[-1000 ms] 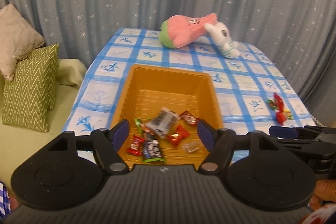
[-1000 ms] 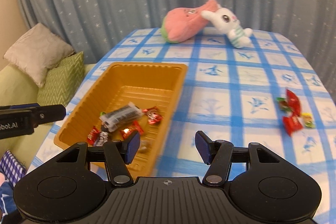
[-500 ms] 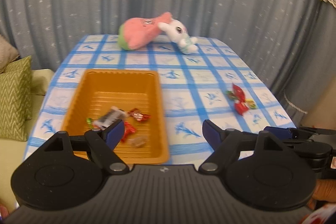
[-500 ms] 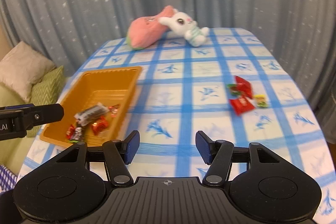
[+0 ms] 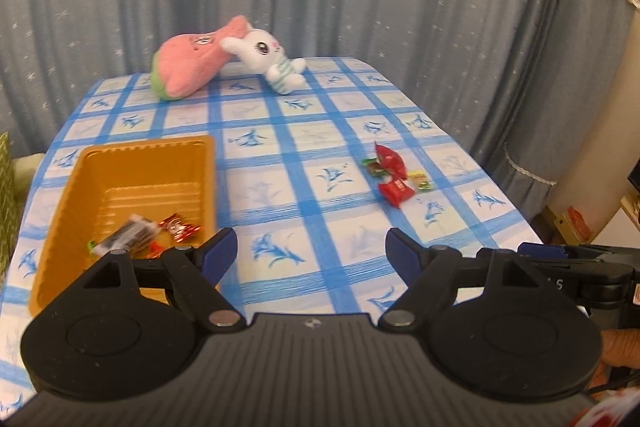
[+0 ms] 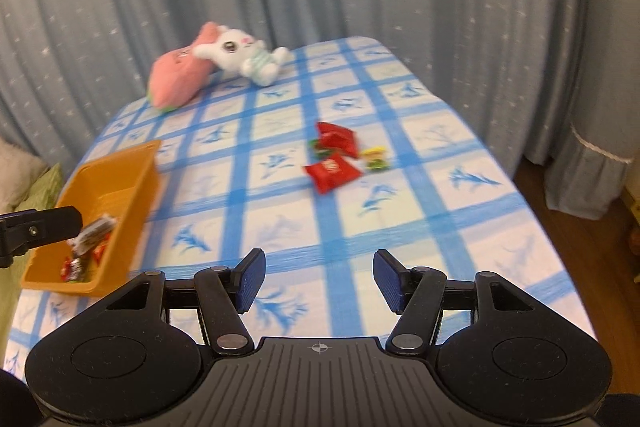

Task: Organize snacks
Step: 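Move both tools back toward the red candy pile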

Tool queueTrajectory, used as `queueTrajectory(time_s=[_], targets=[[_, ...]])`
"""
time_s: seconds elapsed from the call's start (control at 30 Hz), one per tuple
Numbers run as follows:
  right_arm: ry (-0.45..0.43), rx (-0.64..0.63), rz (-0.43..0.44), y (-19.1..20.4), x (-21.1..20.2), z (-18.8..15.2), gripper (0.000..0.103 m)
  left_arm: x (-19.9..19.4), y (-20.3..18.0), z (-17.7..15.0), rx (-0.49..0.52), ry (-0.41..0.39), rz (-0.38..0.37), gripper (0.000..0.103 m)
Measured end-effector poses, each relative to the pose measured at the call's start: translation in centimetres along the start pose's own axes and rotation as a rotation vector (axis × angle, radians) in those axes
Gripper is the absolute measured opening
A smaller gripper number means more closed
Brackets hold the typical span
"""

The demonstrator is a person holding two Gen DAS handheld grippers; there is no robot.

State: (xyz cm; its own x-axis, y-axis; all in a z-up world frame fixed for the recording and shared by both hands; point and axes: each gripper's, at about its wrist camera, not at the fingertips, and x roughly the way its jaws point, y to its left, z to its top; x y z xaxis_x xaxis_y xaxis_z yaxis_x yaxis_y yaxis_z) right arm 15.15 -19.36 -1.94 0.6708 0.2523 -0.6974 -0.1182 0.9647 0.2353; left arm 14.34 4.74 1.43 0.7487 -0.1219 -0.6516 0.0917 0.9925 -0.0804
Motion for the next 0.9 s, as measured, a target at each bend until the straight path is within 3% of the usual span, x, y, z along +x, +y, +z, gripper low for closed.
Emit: queueTrajectory(time_s=[0.47,0.9], targets=[[-0.004,0.037,-0.062,-4.7,1.7,1.4,0.06,6.1,-3.6,0.8,0.089,0.031,-0.06,0.079],[0.004,0.016,-0.091,-8.5,8.0,4.6,0.06,15.7,-7.1,1.5,0.213,0.041,-0.127,0.078]])
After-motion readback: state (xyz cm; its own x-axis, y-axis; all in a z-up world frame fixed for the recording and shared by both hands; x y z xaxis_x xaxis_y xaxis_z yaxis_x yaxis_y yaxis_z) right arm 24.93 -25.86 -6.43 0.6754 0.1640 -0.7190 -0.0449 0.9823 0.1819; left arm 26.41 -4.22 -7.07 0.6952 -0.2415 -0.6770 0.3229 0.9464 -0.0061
